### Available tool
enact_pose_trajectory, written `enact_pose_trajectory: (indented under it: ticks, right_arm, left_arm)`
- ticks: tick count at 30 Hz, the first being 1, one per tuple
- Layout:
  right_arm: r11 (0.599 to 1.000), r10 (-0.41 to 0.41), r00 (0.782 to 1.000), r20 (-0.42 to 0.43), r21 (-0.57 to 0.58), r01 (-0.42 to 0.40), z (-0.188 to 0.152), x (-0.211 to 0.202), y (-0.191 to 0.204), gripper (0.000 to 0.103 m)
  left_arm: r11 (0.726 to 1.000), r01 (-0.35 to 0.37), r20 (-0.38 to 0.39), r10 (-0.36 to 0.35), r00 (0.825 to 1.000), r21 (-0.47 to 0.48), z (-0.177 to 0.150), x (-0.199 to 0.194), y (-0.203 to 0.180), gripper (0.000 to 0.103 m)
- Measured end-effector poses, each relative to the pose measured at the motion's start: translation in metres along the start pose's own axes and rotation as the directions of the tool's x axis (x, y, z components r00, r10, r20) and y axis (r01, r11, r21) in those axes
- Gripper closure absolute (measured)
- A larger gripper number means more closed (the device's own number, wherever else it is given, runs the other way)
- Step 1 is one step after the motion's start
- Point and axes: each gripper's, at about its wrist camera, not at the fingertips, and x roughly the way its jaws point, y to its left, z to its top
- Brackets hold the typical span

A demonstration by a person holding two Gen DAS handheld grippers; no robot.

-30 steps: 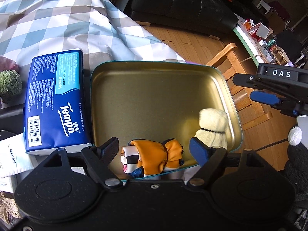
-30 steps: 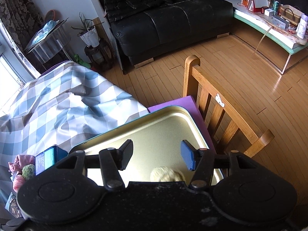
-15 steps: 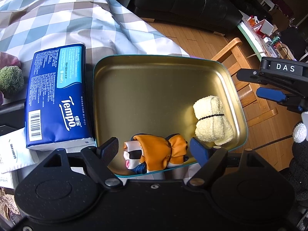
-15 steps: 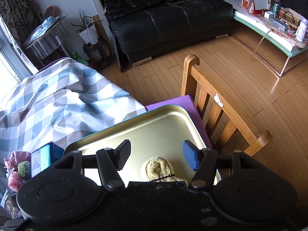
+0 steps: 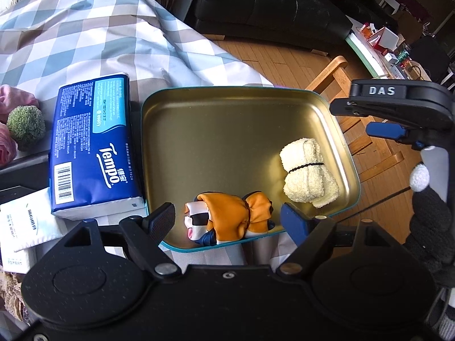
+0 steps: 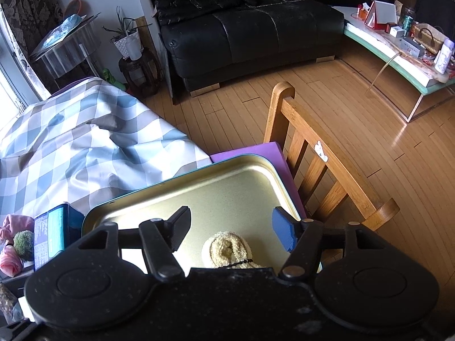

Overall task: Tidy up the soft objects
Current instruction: 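Move the right gripper back to the beige lace cloth and grasp it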

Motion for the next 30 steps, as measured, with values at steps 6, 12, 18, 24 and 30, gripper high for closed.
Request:
enact_pose_trajectory:
  ticks: [6,12,18,24,30]
  right_arm:
    - [0.999,-0.016,1.0,0.006,-0.039,0.016,-0.001,0.002,0.011,0.038]
    - [0.996,-0.009,1.0,0.024,-0.093,0.011,-0.006,0.001,0.027,0.034]
    - [0.982,0.017,0.998,0.068,-0.189,-0.004,-0.016,-0.007,0.054,0.031]
    - [0.951,0.059,0.993,0.103,-0.309,-0.024,-0.044,-0.015,0.092,0.031]
    - [0.913,0.151,0.986,0.073,-0.394,-0.111,-0.094,-0.024,0.124,0.029]
  left_arm:
    - [1.0,-0.009,0.017,0.009,1.0,-0.008,-0.011,-0.016,0.009,0.025]
    - [0.998,-0.054,0.039,0.055,0.998,-0.04,-0.019,-0.036,0.035,0.025]
    - [0.988,-0.128,0.072,0.134,0.988,-0.085,-0.02,-0.059,0.078,0.017]
    - [0.964,-0.218,0.093,0.233,0.968,-0.15,-0.015,-0.08,0.129,0.016]
    - [0.949,-0.219,0.086,0.244,0.966,-0.227,-0.015,-0.098,0.182,0.016]
